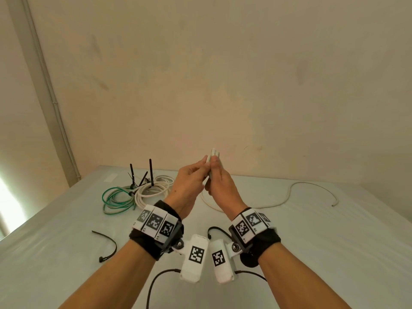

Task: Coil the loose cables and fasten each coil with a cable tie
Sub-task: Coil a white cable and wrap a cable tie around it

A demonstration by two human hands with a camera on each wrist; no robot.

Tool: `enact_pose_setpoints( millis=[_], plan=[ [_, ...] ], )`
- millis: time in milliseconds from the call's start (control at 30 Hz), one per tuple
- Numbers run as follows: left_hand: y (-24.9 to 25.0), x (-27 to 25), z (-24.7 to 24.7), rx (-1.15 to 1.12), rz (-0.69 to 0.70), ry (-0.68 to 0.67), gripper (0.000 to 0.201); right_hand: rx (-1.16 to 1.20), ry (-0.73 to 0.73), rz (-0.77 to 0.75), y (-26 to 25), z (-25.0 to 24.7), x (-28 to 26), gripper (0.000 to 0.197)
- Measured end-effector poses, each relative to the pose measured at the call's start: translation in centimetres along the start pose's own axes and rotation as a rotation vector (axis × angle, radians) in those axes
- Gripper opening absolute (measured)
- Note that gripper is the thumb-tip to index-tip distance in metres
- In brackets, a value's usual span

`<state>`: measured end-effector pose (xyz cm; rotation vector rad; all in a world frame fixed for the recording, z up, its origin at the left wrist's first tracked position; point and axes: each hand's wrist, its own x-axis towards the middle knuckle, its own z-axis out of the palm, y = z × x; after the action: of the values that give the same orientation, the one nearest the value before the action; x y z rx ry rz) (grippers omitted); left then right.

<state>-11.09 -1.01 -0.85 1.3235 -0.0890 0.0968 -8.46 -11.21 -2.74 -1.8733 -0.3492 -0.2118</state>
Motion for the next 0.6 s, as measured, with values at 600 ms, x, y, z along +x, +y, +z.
enact_pose_setpoints(
  millis=[600],
  plan=[
    [-1.4, 1.2, -0.9, -0.248, -0.036, 0.112, 0.047, 0.509, -0.169, 0.453, -1.2, -2.9, -0.2, 0.041]
  ],
)
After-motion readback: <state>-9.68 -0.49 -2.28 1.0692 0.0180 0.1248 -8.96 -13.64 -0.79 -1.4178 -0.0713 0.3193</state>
